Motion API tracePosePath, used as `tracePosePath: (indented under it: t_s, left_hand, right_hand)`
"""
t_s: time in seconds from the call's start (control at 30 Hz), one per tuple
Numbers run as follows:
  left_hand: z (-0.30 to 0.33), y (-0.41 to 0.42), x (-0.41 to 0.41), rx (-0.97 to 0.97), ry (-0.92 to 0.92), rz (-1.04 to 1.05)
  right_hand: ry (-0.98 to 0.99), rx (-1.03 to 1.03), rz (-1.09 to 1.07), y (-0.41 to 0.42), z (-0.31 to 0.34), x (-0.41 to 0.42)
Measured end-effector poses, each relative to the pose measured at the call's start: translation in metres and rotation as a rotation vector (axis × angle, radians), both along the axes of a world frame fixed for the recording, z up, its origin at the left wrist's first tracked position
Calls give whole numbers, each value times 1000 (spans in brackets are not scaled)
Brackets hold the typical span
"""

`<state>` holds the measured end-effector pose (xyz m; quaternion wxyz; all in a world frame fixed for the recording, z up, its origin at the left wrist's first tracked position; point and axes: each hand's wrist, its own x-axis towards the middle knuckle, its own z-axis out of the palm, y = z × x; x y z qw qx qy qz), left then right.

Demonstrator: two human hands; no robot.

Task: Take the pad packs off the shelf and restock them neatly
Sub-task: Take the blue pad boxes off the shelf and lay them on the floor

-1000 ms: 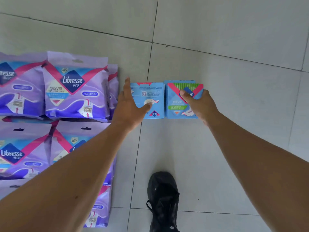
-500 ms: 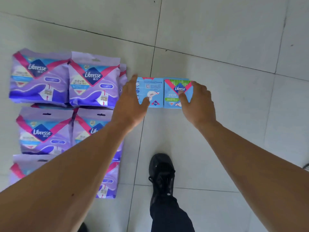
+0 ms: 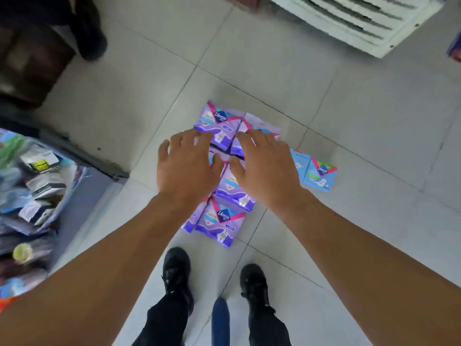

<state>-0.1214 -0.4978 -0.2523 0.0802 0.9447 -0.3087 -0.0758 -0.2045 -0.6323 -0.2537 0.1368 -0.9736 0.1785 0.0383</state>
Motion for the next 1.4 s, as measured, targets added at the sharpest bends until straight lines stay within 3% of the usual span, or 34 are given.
tracePosePath:
  t_s: [0.4,0.7,0.83,0.97,1.17,1.4]
  left_hand:
    - [140,281,-32,-96,-266,796]
    - [149,463,-32,-254,-365,1135]
    - [132,520,-8,-355,-283,1163]
    - [117,548,15,-361,-125,1003]
    - [98,550,47,-163,-3,704]
    - [84,550,50,-226,-107,671]
  right_hand:
    - [-334,147,749,269,104,86]
    - [-462,318,991,479,138,125]
    - [-456,350,905,528,124,149]
    - [-529,171,649,512,117,187]
    - [-197,-11,953,470,98,211]
    - [-448,40,912,461,101,211]
